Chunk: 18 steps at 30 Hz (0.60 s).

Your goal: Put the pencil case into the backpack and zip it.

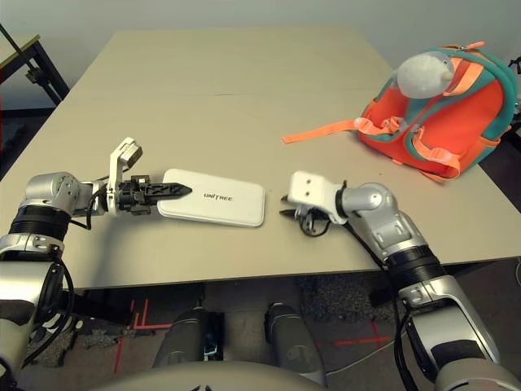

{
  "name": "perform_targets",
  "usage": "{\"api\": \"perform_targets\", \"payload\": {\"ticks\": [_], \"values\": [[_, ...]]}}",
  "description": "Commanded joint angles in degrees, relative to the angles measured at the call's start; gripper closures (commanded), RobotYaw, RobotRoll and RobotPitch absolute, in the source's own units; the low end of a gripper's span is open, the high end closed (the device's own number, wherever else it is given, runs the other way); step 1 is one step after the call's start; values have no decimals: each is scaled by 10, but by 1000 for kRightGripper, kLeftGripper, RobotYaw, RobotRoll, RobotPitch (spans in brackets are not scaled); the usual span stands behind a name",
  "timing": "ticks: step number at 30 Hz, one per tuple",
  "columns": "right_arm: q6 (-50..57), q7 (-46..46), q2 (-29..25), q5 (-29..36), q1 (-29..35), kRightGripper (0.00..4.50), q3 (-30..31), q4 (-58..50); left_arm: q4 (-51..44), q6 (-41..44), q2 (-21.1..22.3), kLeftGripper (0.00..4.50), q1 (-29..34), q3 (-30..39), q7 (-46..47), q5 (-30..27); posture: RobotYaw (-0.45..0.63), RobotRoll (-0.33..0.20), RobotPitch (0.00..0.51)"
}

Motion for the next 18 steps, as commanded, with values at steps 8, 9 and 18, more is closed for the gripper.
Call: {"api": "perform_targets", "payload": {"ticks": [8,9,18], "values": [[151,-265,52,31,62,0,-146,-160,-136,-19,-37,3104,8,102,71,-68,-117,0,64],[163,-296,56,21,67,0,-150,-172,-150,-19,-38,3104,14,103,74,-72,-121,0,65],[170,-474,109,-12,40,0,-183,-165,-179,-12,-49,3110,22,111,100,-98,-134,0,63]]}}
